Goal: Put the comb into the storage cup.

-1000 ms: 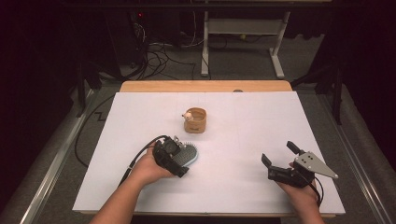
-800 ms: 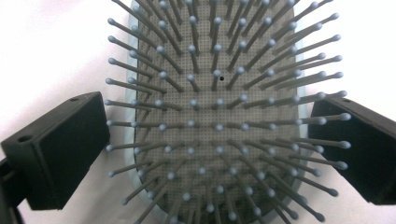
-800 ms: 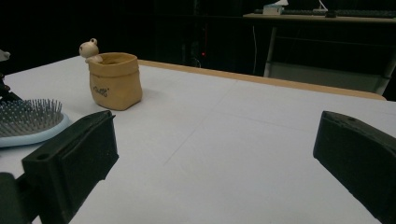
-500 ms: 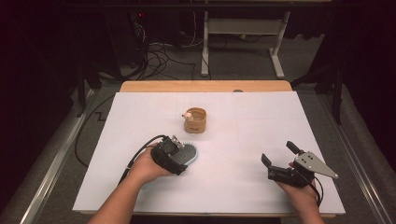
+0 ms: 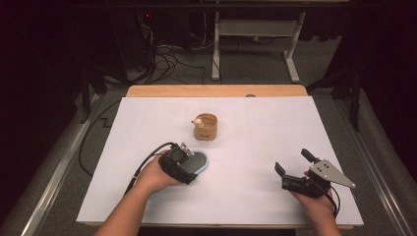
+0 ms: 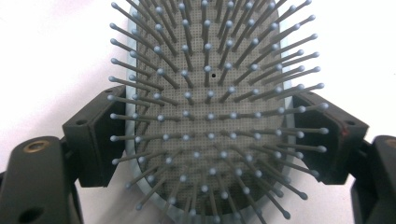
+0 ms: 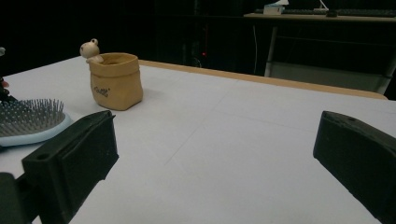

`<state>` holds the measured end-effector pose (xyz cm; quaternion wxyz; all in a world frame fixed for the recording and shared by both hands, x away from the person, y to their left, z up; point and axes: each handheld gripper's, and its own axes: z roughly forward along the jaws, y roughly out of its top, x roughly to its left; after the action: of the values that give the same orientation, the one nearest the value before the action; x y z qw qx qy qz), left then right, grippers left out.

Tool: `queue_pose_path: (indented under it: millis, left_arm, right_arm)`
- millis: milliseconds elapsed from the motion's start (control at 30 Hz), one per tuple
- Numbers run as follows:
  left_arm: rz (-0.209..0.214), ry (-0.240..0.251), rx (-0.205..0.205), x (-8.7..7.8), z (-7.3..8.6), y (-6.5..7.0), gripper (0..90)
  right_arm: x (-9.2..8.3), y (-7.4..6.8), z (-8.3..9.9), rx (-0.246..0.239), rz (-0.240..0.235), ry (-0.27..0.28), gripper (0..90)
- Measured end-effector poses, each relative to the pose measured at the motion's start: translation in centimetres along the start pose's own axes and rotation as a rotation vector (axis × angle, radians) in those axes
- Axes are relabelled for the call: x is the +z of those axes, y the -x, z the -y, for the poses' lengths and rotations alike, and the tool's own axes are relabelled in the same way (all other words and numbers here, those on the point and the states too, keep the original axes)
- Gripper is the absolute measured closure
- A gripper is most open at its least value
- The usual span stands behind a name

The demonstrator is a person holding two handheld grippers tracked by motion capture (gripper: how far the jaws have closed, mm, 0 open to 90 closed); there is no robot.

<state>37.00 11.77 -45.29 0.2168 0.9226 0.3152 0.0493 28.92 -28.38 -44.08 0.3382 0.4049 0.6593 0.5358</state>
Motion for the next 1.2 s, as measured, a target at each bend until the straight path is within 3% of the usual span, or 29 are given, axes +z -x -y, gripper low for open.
queue_pose_path:
  millis: [967, 1200]
  left_arm:
    - [-0.021, -0.009, -0.003, -0.11, -0.16, 0.27, 20.3]
    - [-0.045, -0.003, 0.009, -0.31, -0.16, 0.6, 20.4]
  right_arm:
    - [0.1, -0.16, -0.03, -0.009, -0.005, -0.002, 0.0]
    - [0.08, -0.11, 0.02, -0.001, -0.005, -0.003, 0.0]
